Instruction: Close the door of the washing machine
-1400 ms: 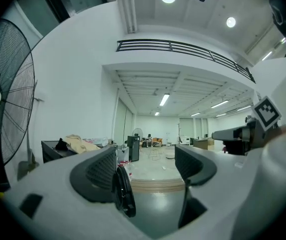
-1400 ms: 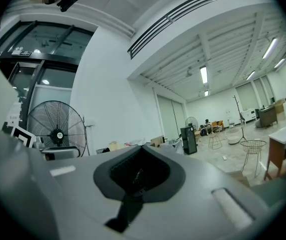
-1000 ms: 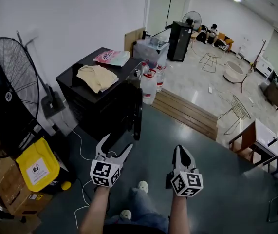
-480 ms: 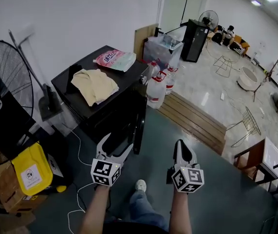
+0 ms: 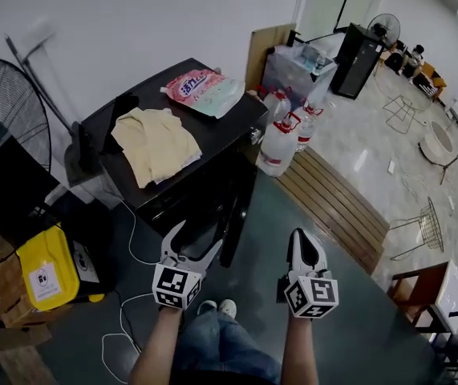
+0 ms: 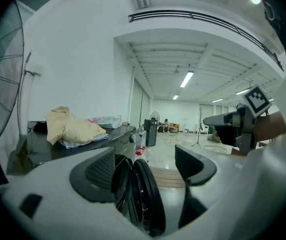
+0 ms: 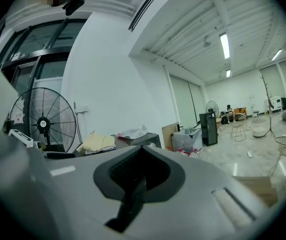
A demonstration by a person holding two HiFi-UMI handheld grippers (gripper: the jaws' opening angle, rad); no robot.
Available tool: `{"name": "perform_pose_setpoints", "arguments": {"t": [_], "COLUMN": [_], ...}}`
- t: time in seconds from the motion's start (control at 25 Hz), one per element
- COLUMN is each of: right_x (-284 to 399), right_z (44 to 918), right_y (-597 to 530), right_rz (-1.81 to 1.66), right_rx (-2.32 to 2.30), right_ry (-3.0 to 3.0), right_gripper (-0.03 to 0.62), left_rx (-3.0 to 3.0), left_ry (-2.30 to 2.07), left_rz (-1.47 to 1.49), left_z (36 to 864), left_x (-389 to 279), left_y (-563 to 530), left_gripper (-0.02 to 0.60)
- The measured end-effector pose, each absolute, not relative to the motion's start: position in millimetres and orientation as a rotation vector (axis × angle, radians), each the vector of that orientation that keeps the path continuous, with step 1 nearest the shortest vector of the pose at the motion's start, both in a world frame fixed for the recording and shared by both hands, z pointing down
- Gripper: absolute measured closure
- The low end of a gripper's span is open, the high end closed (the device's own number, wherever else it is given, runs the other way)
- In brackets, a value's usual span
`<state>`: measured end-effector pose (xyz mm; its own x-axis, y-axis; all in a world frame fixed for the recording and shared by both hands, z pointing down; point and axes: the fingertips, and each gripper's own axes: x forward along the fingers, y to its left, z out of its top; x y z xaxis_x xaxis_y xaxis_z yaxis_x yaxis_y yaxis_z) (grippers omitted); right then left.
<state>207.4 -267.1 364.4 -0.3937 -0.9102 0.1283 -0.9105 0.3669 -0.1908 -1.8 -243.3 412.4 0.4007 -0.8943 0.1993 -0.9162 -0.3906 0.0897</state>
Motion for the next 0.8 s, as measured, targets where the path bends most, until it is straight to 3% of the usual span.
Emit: {"name": "perform_pose_setpoints", "arguments": {"t": [0.32,0.8], "right_x": [191,179], "right_z": [414,605], "right_y": [-294,-280], "right_rz": [0.450,0.618], "right_rx": [1.629,1.530], "right_ry": [-2.564,-2.480], "right_gripper": [0.580,0.580], "left_rx": [2.396,2.324], "left_ry": [-1.596,-1.514], "left_rz": [0.274,0.405], "left_z": [467,666], "left_x": [4,55], "left_y": [-261,-250], "left_gripper": [0.219,0.232]}}
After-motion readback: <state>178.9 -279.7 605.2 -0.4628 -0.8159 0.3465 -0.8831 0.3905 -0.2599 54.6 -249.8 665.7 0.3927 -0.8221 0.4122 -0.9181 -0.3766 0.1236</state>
